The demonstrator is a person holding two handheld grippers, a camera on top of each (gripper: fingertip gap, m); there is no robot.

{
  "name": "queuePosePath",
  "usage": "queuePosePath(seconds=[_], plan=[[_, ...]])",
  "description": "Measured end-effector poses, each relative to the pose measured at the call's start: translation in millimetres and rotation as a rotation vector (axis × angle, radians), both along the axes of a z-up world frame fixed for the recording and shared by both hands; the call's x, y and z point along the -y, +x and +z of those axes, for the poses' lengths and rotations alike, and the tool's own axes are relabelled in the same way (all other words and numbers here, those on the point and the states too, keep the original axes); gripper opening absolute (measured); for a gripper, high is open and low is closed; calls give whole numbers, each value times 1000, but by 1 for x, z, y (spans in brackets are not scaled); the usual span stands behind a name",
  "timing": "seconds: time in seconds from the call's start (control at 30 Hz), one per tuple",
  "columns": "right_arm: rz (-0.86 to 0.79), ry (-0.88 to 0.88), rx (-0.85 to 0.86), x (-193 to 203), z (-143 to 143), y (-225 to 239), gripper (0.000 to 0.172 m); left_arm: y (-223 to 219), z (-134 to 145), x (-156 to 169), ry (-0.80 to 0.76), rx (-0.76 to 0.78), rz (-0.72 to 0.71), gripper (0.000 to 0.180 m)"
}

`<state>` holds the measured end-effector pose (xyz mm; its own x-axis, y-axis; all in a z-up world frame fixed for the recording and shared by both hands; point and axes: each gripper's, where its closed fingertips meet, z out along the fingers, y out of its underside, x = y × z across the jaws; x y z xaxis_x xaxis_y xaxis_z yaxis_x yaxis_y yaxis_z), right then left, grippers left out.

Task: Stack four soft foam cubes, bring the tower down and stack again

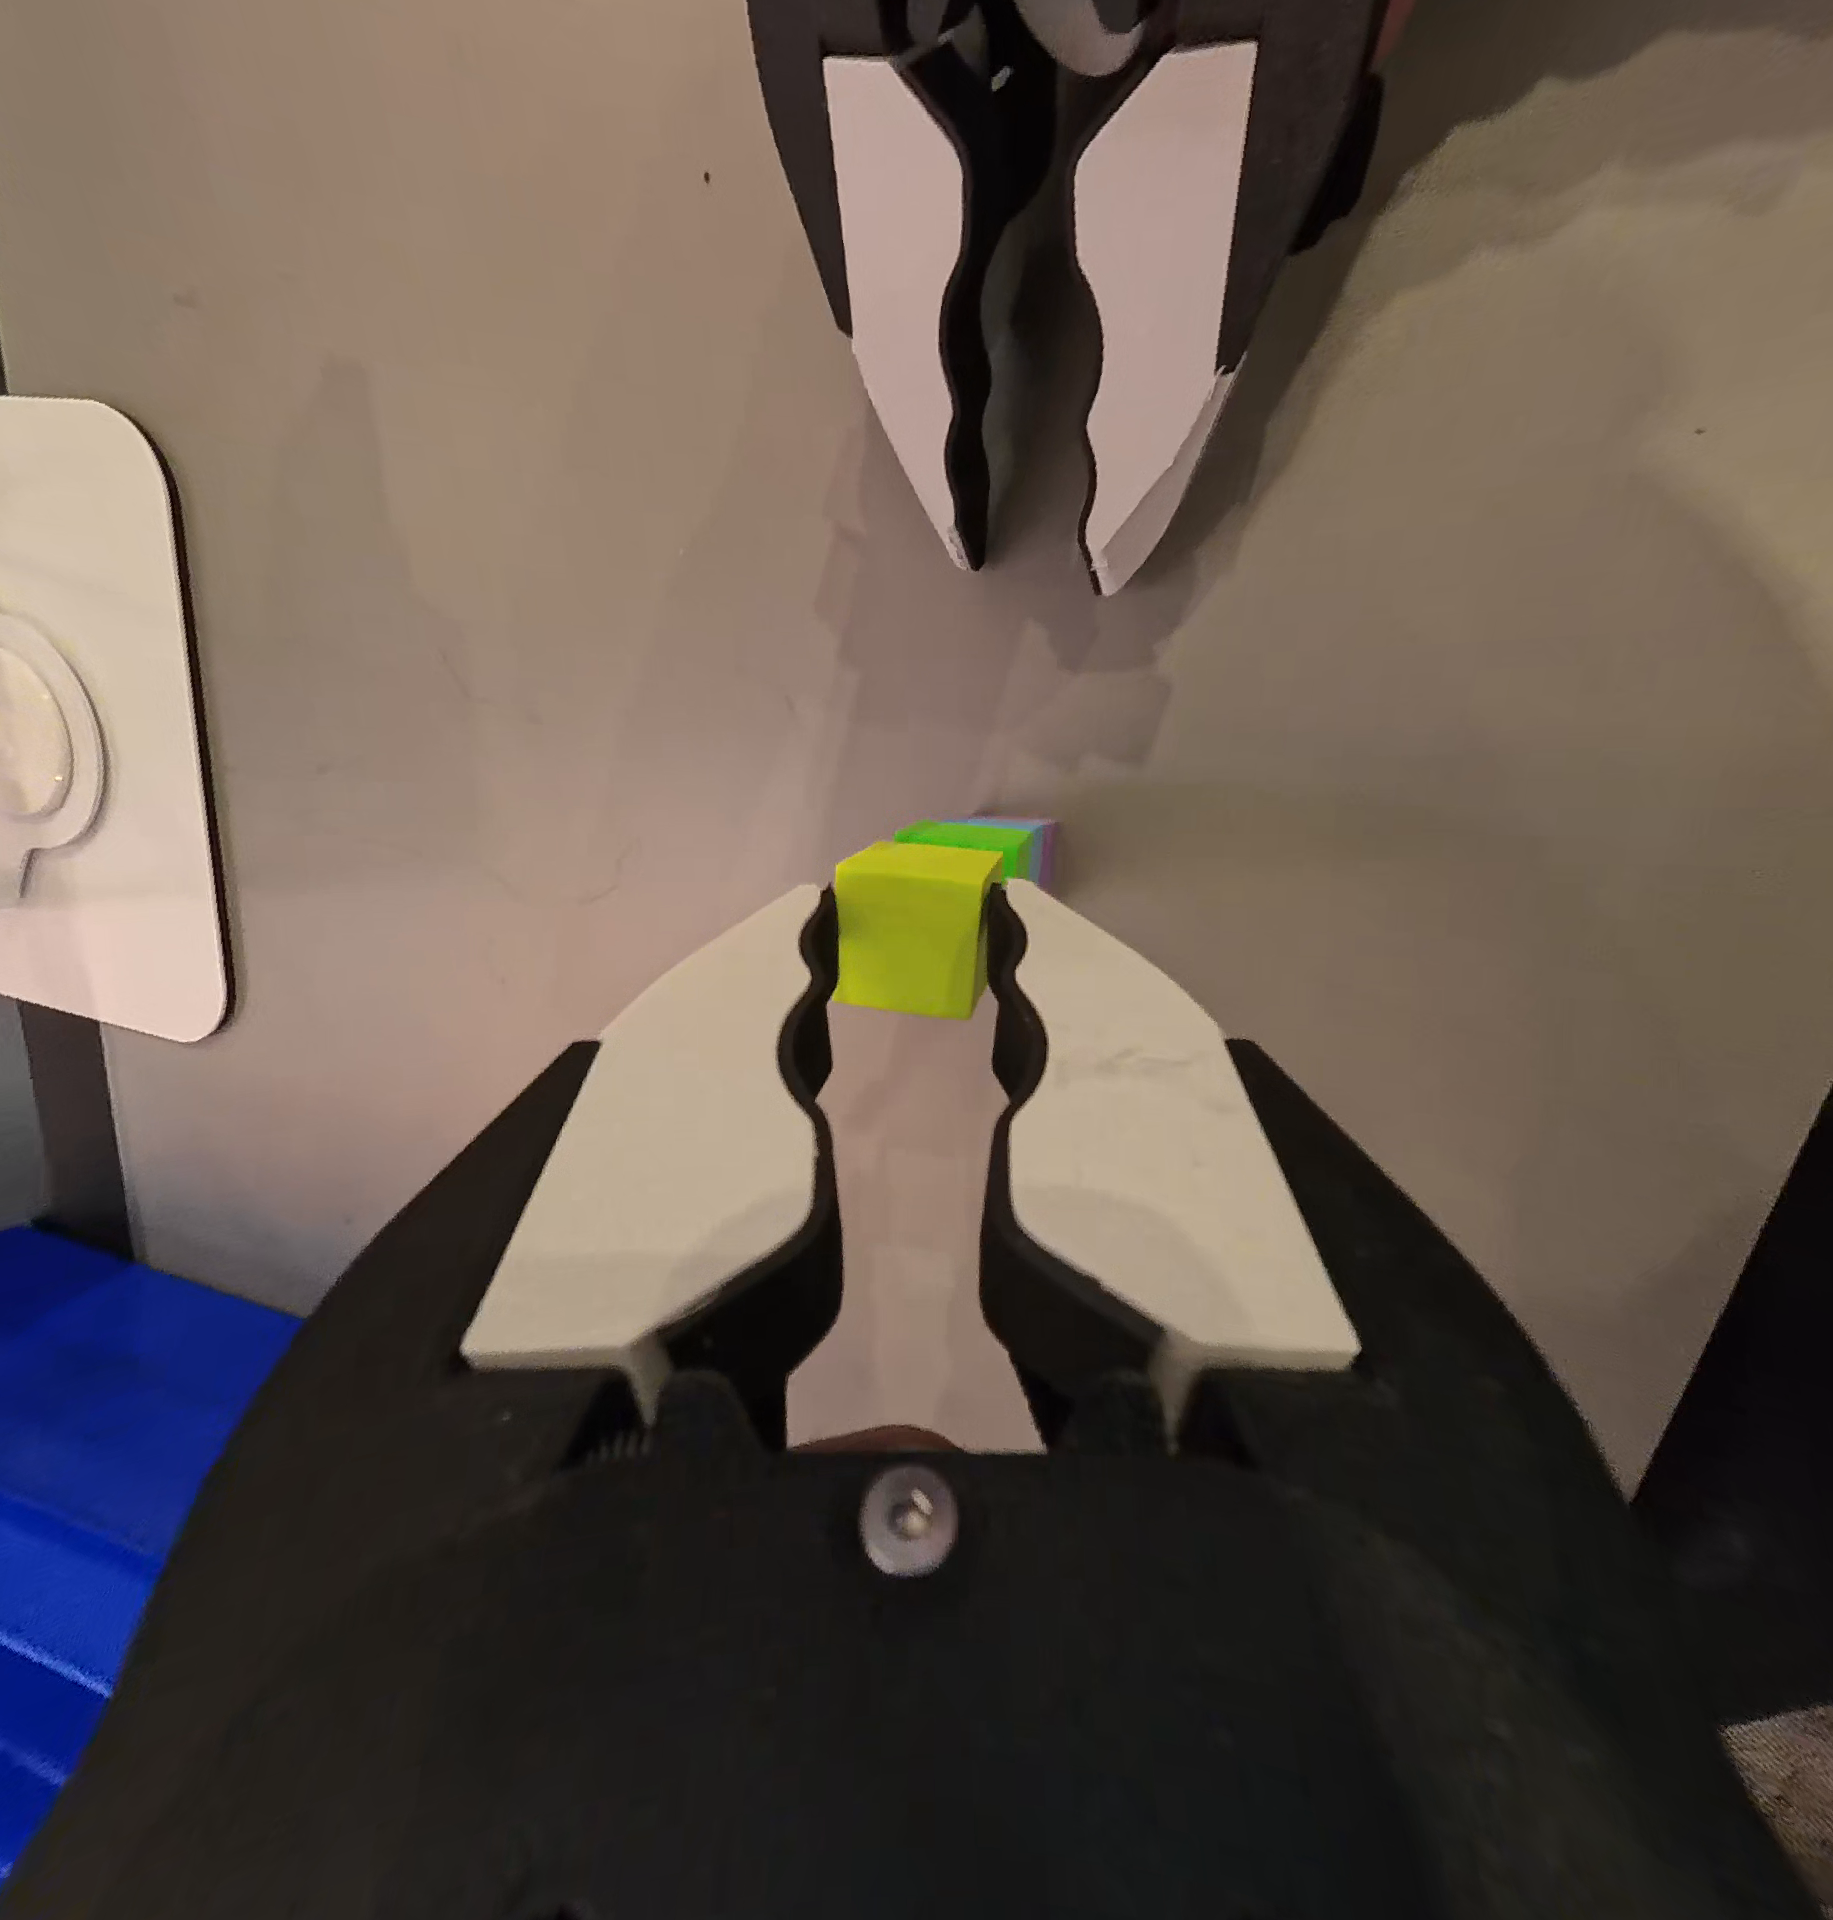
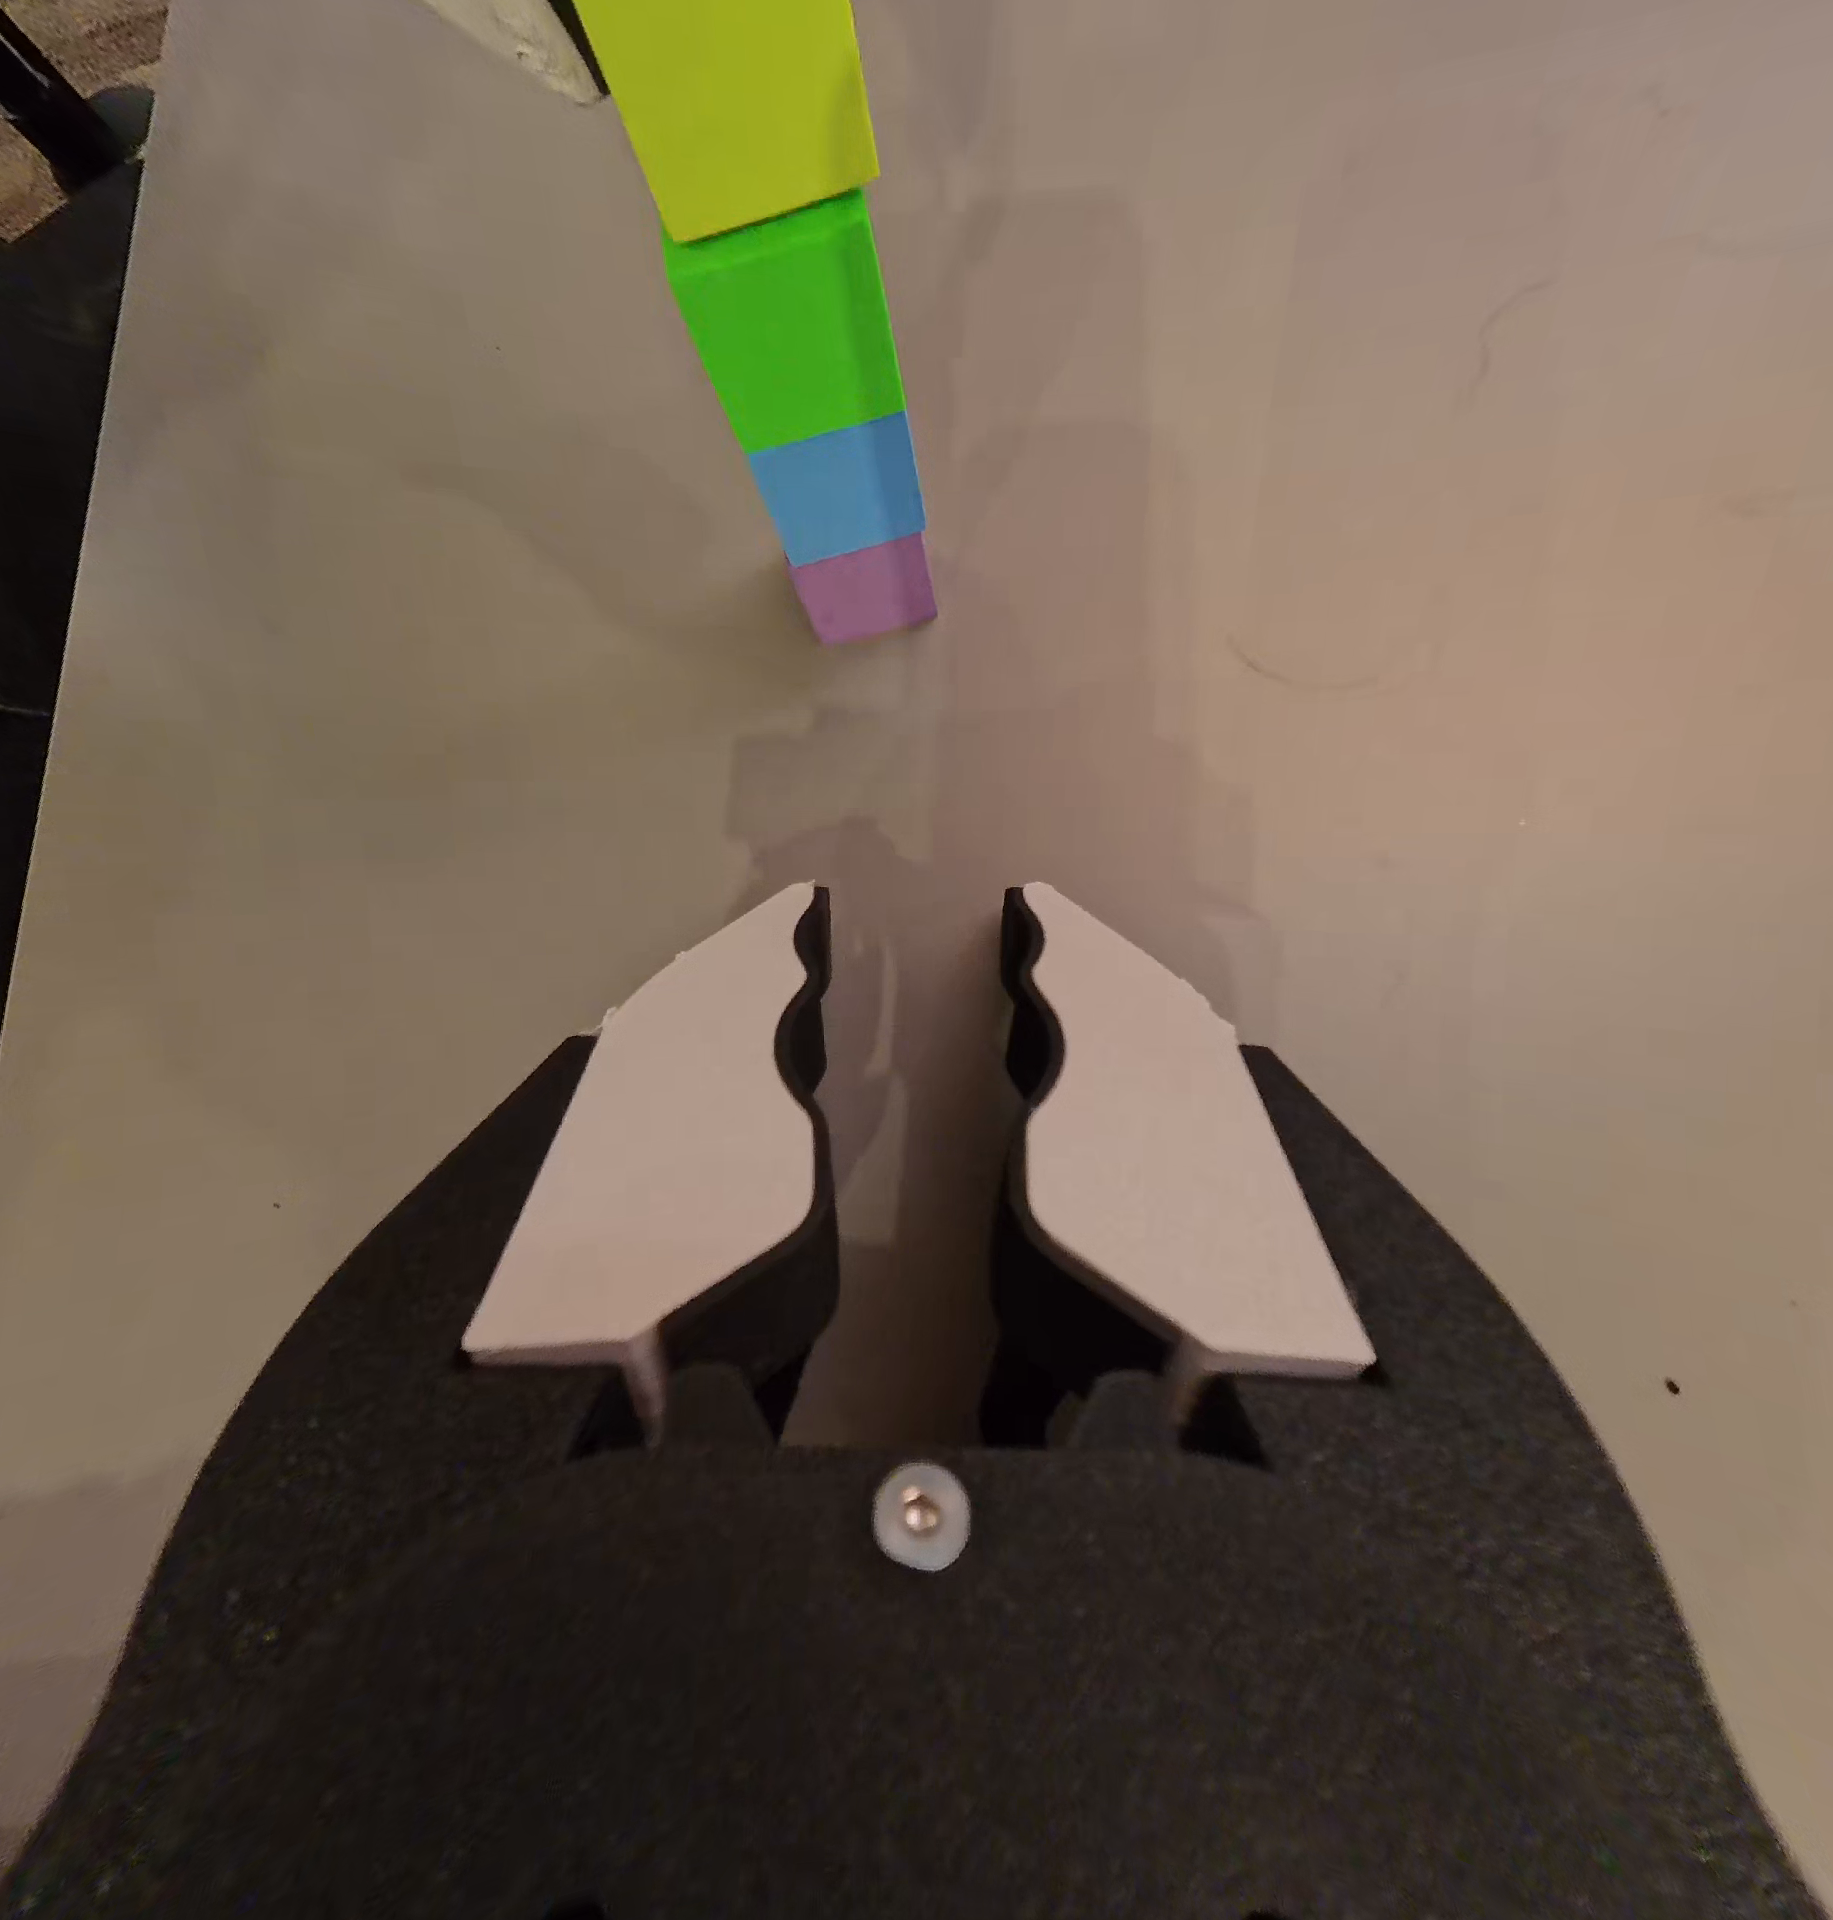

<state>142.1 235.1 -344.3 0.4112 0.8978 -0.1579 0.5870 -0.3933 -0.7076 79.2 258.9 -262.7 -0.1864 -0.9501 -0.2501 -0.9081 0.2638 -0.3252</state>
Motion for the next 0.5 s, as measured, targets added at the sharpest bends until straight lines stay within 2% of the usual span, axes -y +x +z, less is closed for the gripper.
queuePosePath(seconds=[0.03,0.5], plan=[[0,-1,-1,0,0,0,31,0,-1,0,3,-2,-1,27],[0,-2,-1,0,0,0,31,2,4,2,20,-10,-5,27]])
